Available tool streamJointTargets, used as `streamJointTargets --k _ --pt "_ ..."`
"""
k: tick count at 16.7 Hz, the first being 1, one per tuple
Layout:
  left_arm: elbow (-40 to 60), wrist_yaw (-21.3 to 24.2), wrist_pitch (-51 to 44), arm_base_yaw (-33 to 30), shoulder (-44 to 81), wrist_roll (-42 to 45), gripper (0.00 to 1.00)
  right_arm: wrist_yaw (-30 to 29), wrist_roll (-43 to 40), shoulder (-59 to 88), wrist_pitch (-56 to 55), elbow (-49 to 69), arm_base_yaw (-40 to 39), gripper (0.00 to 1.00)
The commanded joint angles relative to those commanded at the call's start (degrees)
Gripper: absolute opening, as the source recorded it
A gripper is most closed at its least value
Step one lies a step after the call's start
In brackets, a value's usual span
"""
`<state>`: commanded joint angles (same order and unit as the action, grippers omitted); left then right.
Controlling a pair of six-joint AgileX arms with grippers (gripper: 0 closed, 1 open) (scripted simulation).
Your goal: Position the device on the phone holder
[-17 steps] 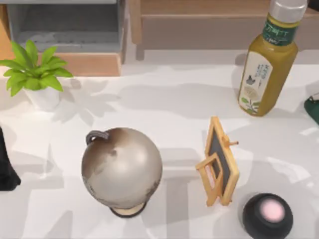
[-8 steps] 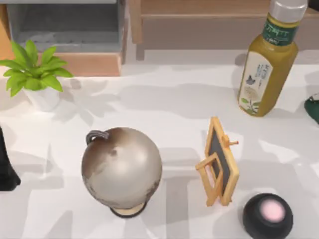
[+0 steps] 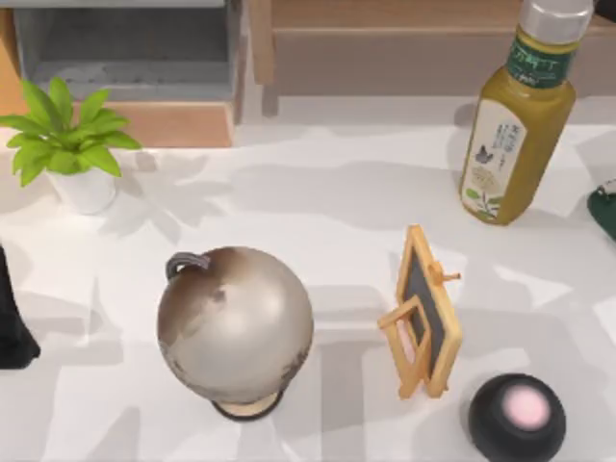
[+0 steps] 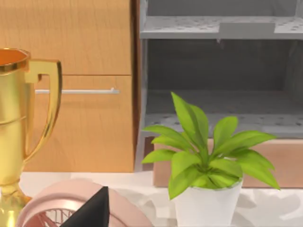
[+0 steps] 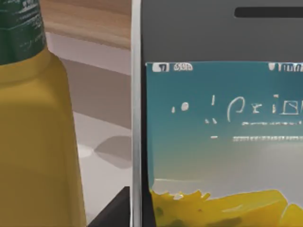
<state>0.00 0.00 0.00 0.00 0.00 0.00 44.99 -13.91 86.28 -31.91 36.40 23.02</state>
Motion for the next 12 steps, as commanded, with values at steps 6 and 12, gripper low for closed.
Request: streamJointTargets --k 6,12 --pt "0.0 0.0 0.0 0.0 0.0 0.0 1.0 0.0 0.0 0.0 0.0 0.0 0.0 0.53" --pt "0.0 0.0 0.0 0.0 0.0 0.0 1.0 0.0 0.0 0.0 0.0 0.0 0.0 0.98"
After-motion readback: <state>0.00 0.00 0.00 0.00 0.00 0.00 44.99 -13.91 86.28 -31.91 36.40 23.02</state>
